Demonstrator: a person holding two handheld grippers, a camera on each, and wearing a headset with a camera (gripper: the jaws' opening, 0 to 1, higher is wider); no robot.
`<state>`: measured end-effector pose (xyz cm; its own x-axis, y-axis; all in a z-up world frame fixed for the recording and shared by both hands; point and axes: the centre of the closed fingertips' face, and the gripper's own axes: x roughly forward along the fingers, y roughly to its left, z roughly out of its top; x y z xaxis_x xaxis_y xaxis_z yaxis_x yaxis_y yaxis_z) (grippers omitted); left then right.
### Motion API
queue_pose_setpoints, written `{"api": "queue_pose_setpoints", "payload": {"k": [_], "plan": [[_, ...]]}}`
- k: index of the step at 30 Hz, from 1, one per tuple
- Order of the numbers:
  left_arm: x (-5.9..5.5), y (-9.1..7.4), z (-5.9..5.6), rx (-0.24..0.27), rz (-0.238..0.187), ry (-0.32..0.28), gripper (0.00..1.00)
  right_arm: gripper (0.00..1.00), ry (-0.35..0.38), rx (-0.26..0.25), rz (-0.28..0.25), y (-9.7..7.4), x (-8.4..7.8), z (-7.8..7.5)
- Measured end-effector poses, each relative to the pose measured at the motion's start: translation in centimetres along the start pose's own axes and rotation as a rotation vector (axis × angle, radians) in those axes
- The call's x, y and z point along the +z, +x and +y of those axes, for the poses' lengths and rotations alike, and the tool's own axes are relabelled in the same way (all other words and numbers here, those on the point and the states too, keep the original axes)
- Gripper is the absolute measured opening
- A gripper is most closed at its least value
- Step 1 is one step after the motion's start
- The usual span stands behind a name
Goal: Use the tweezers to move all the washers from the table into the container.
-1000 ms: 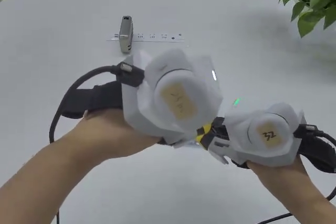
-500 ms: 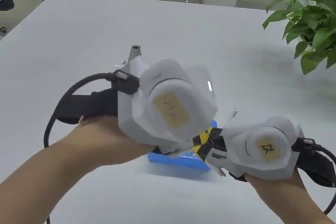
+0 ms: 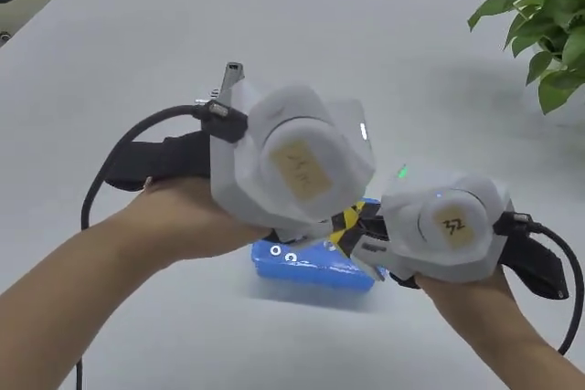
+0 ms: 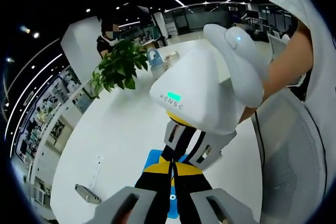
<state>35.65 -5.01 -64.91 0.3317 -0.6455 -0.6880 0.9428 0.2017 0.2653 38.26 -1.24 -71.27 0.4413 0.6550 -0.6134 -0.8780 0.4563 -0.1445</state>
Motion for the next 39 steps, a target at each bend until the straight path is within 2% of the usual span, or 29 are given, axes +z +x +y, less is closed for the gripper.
{"api": "queue_pose_setpoints", "payload": {"k": [8,18,23,32,36,39], "plan": [[-2.1,2.0,0.4,-0.027,0.025,-0.045,0.0,0.04,0.03,0.02,0.026,2.1,-1.9,-0.2],[-3.7,3.4,1.0,-0.041,0.025,-0.099,0.0,0.04,0.065,0.023,0.045,3.9,-3.2,-0.5],[-4.0,3.8,1.0,-0.041,0.021,-0.102,0.0,0.04,0.066,0.024,0.056,4.2,-3.8,-0.7],[-4.9,4.3,0.7,-0.052,0.045,-0.106,0.0,0.04,0.038,0.032,0.081,4.8,-4.6,-0.2],[-5.1,4.1,0.4,-0.052,0.055,-0.105,0.0,0.05,0.043,0.043,0.083,4.8,-4.6,0.0],[-4.7,3.3,0.4,-0.04,0.051,-0.102,0.0,0.05,0.038,0.034,0.068,4.2,-3.9,0.1]]}}
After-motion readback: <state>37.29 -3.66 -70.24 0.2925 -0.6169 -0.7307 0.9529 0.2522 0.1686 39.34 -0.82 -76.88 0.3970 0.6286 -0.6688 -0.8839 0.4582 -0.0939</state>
